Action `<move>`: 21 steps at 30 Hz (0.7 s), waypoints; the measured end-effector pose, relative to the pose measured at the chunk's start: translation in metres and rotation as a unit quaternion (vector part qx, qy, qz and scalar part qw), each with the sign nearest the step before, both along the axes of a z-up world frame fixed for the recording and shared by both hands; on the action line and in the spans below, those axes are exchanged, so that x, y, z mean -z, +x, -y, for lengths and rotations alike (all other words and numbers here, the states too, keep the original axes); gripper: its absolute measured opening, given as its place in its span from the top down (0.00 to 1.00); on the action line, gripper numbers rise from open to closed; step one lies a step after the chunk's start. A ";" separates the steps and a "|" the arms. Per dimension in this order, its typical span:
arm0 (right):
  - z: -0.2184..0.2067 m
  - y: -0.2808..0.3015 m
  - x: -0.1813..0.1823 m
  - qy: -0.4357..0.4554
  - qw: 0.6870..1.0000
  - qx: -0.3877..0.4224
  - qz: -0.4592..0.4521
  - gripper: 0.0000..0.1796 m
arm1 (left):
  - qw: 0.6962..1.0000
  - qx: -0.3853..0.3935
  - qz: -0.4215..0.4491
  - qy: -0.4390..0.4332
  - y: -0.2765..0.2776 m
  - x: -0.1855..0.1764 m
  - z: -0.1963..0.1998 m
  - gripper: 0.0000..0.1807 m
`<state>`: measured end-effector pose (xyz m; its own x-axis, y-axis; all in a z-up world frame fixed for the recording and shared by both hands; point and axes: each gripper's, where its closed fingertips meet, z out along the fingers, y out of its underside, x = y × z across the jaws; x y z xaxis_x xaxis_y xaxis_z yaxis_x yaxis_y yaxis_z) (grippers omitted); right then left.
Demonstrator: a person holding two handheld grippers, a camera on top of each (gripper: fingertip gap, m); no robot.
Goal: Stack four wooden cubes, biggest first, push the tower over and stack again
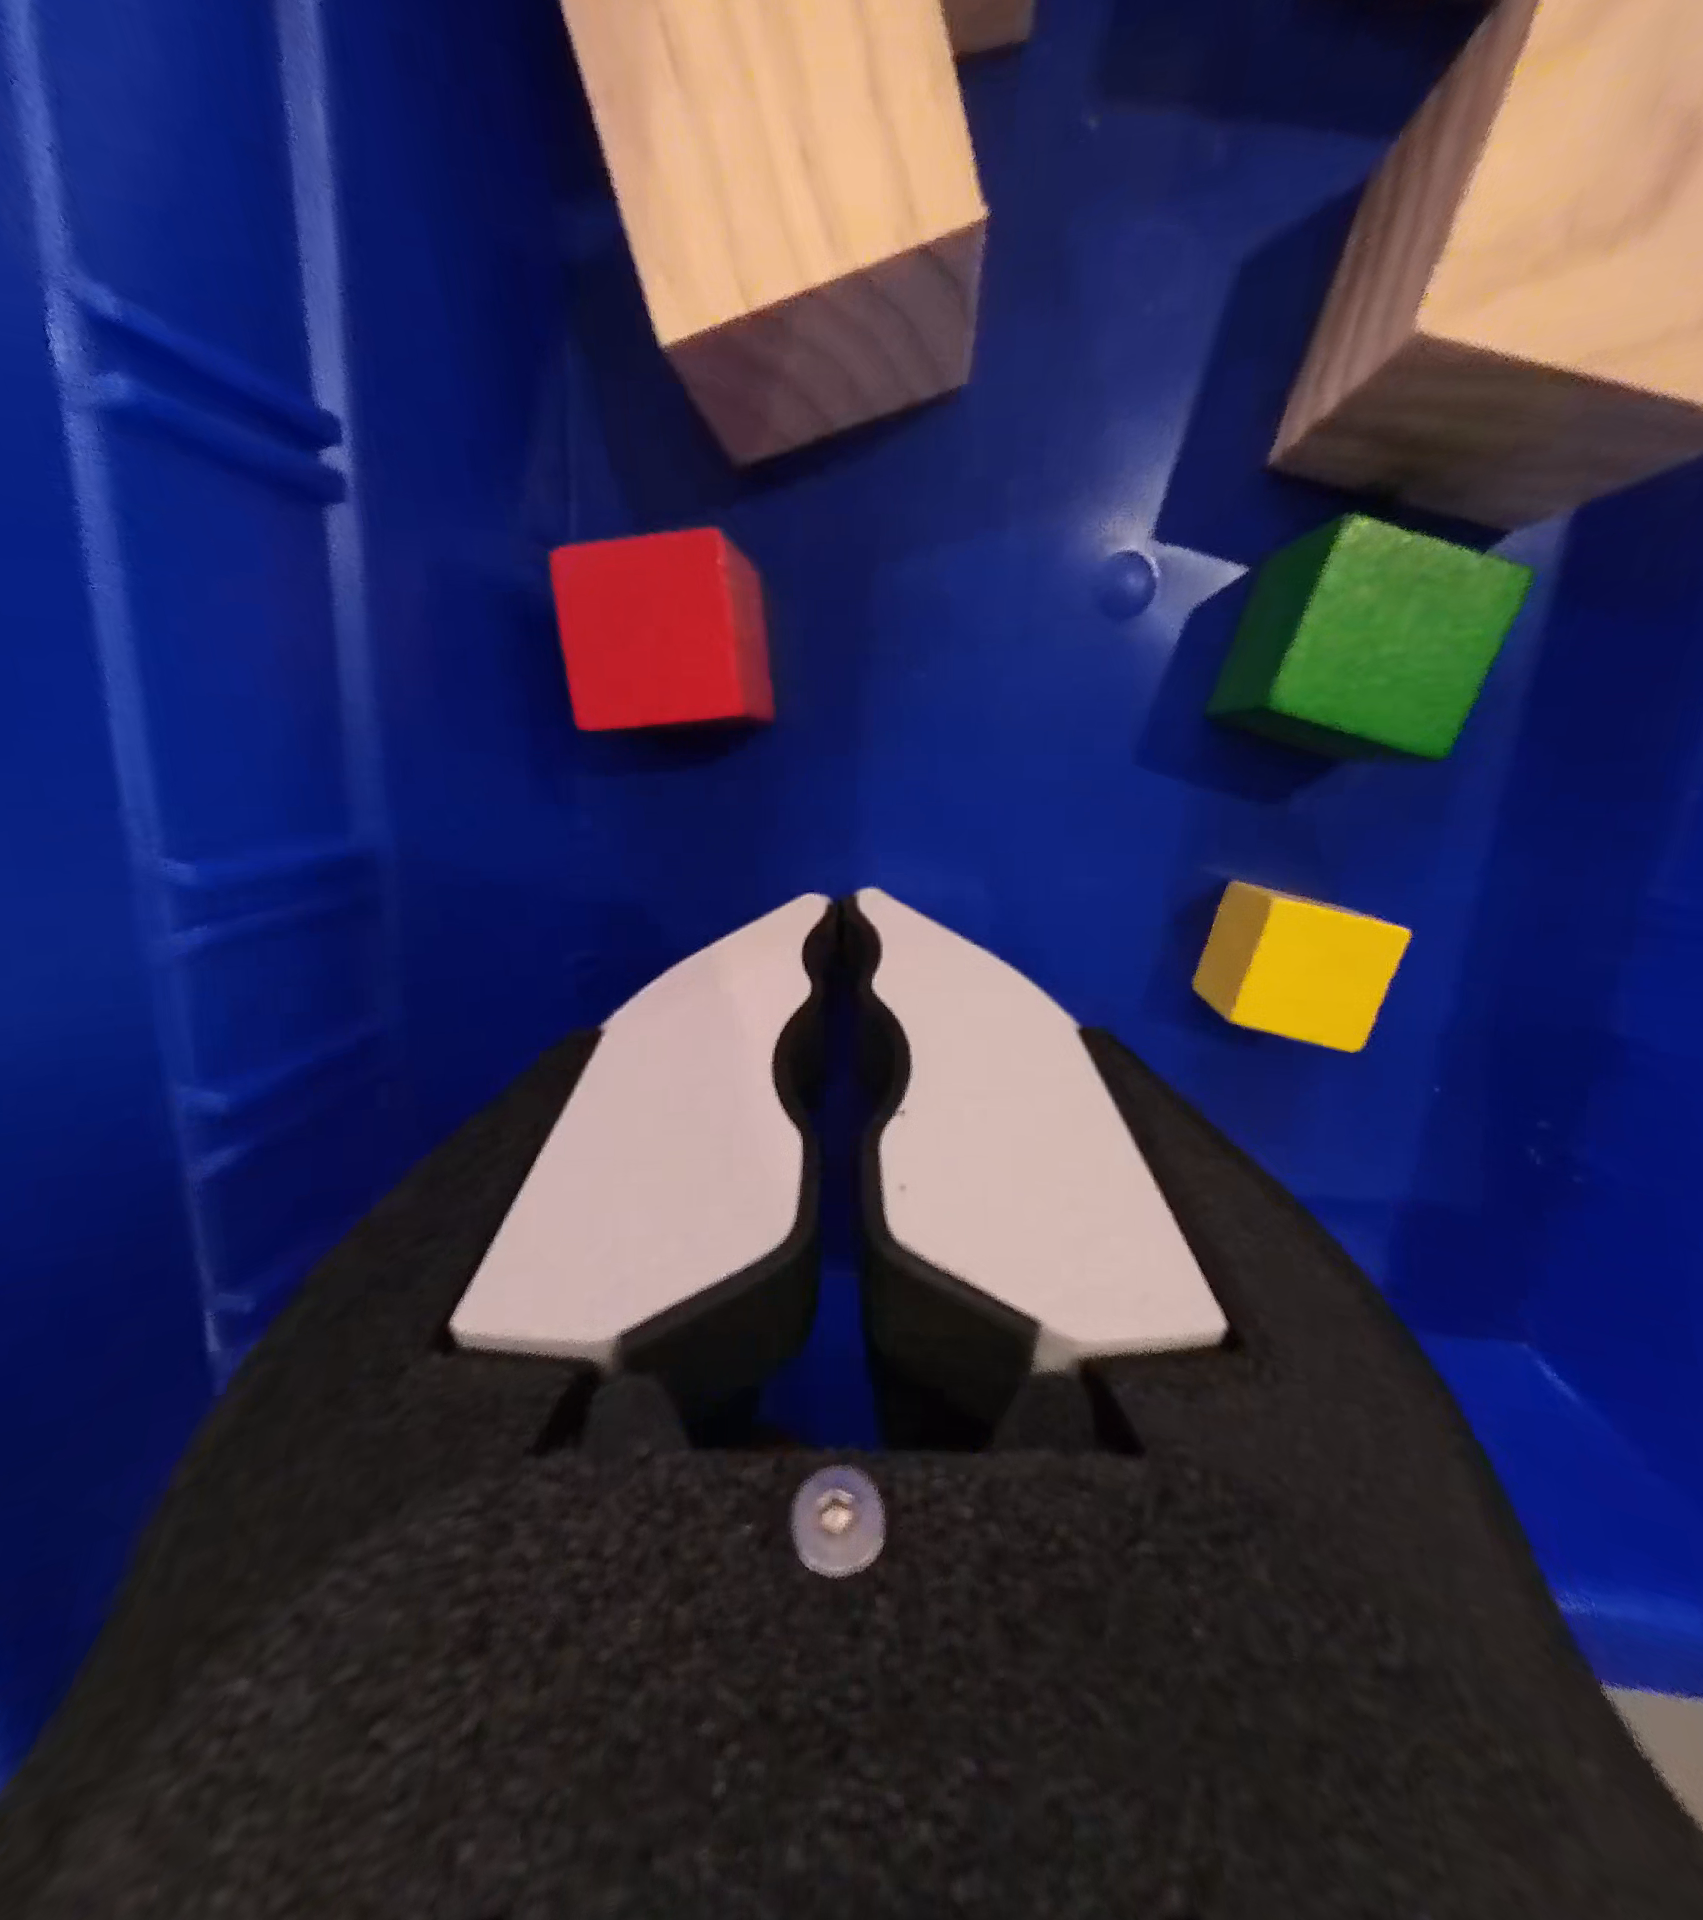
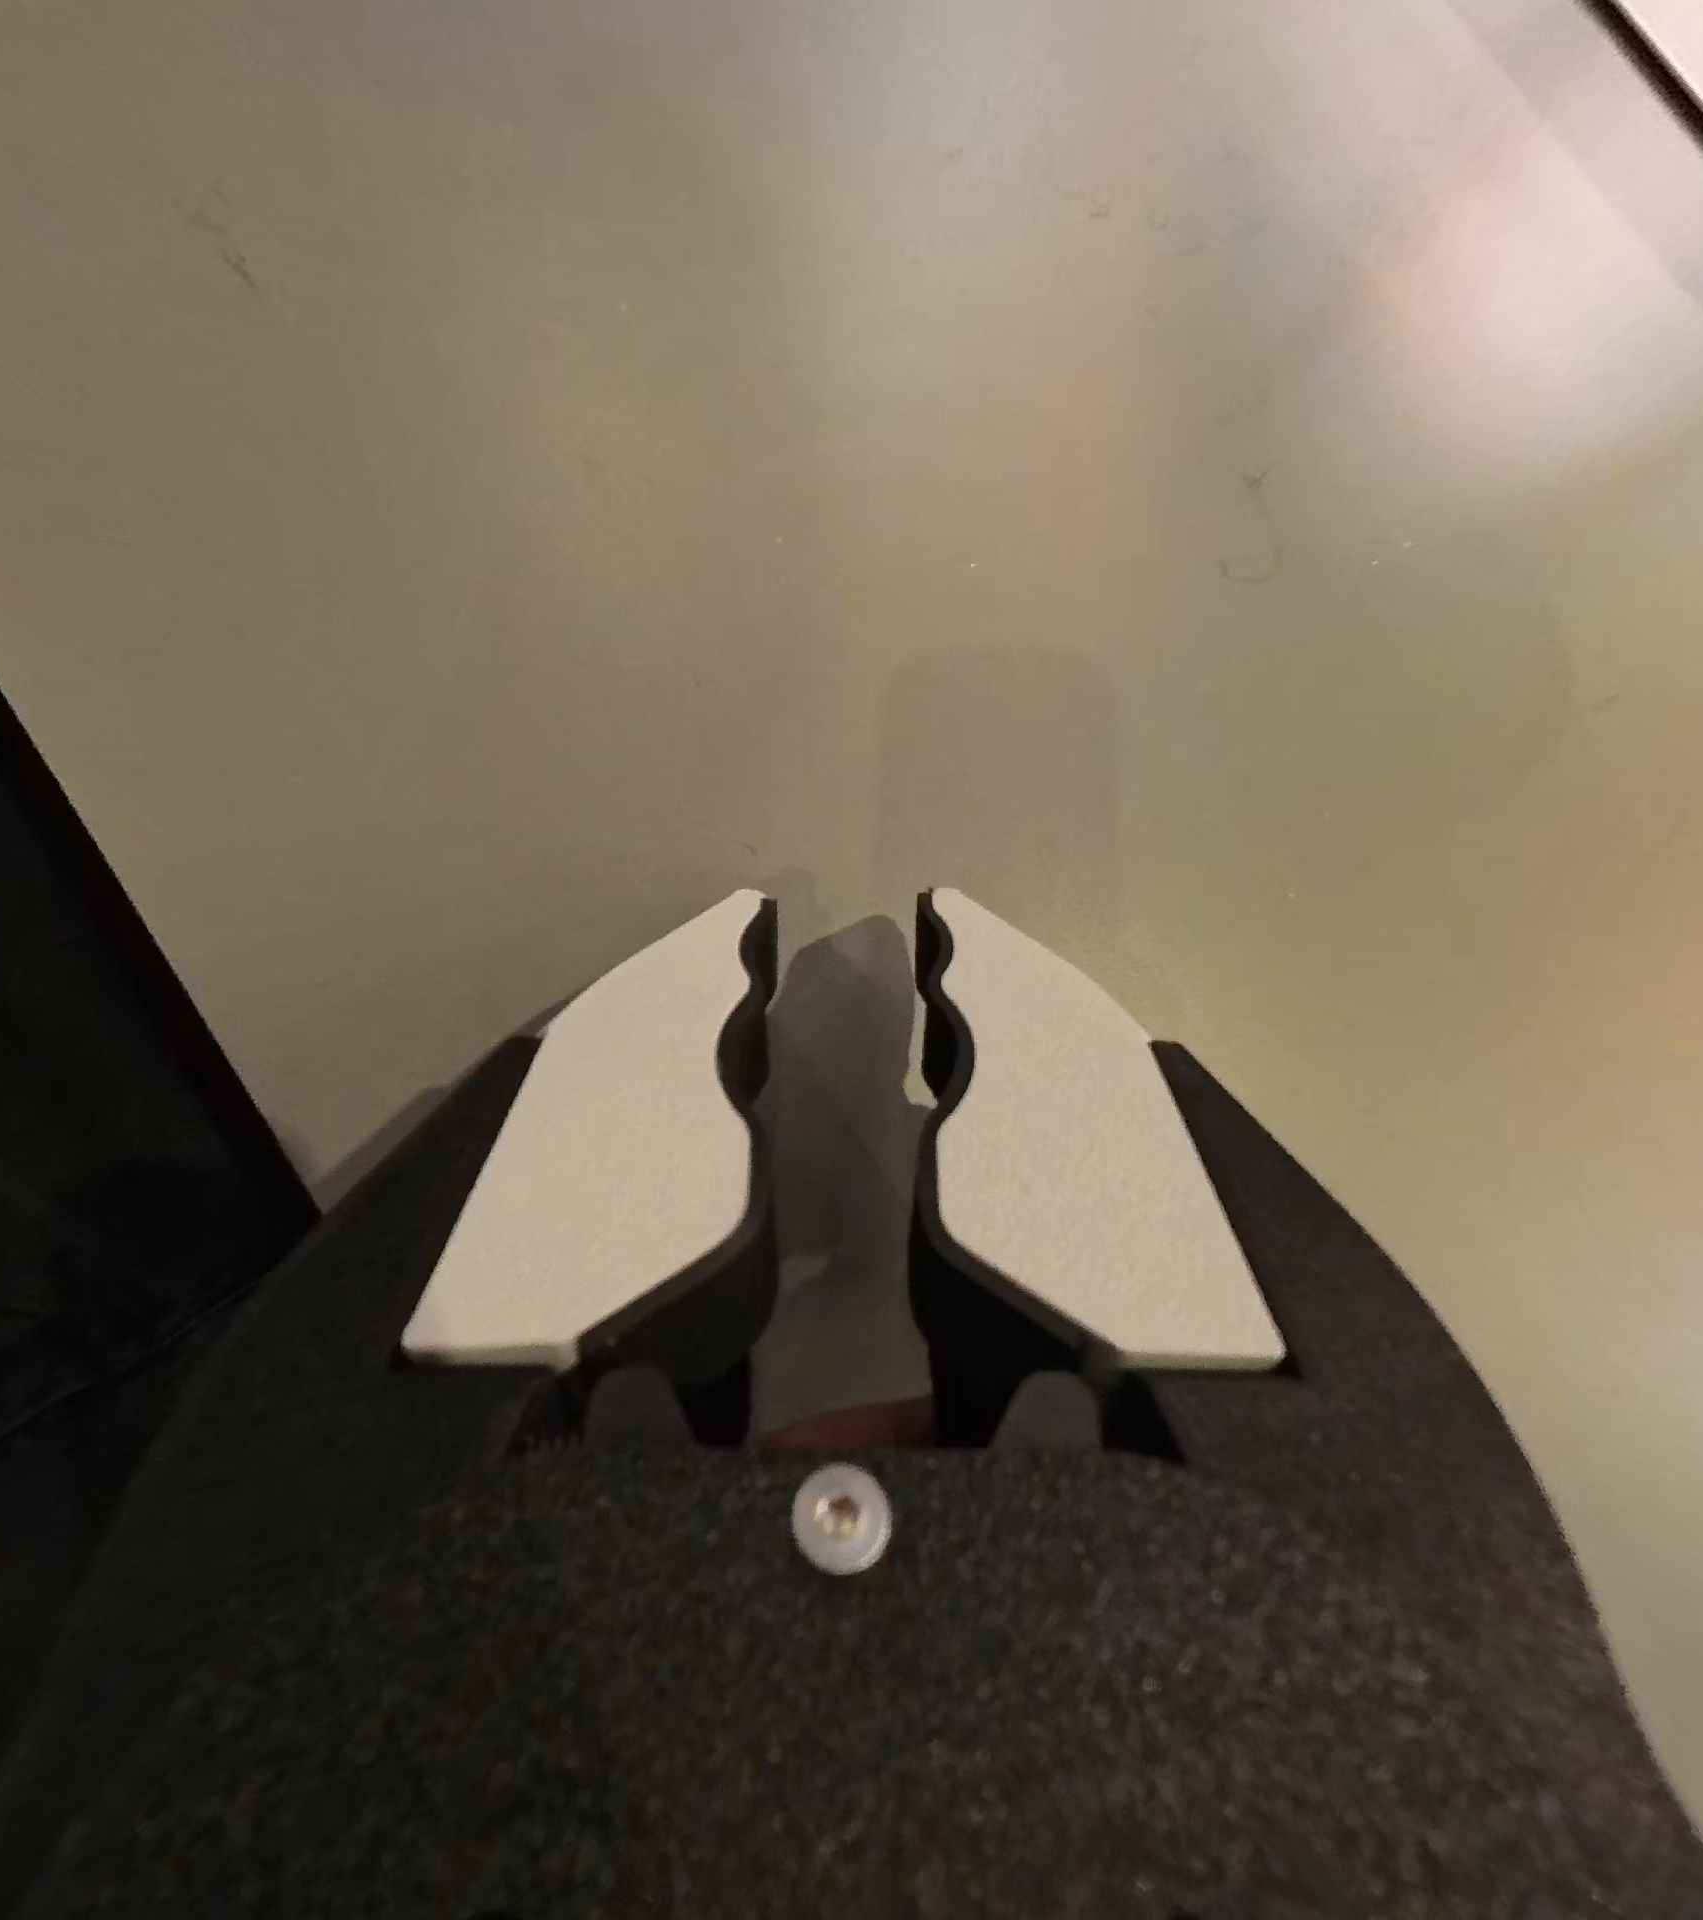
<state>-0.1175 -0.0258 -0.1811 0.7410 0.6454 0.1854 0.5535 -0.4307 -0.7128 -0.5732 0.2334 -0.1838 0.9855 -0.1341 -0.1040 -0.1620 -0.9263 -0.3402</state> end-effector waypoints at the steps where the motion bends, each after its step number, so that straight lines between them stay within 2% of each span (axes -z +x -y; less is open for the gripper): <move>1: 0.000 0.000 0.000 0.000 1.000 0.000 0.000 0.86 | 1.000 0.005 0.005 -0.002 0.002 -0.001 0.001 1.00; 6: 0.001 0.000 0.000 -0.003 1.000 0.000 -0.002 0.86 | 0.997 0.046 0.048 0.038 0.020 -0.043 0.003 1.00; 9: 0.001 0.000 0.000 -0.004 1.000 0.000 -0.003 0.86 | 0.994 0.088 0.064 -0.002 0.033 -0.057 0.022 0.76; 10: 0.001 0.000 0.000 -0.004 1.000 0.000 -0.003 0.86 | 0.993 0.098 0.059 -0.019 0.033 -0.057 0.026 0.72; 14: 0.001 0.000 0.000 -0.003 1.000 -0.001 -0.002 0.86 | 0.989 0.119 0.009 -0.092 0.017 -0.042 0.041 0.68; 21: 0.001 0.000 0.000 -0.002 1.000 -0.001 -0.001 0.86 | 0.978 0.123 0.022 -0.169 0.009 -0.013 0.048 0.68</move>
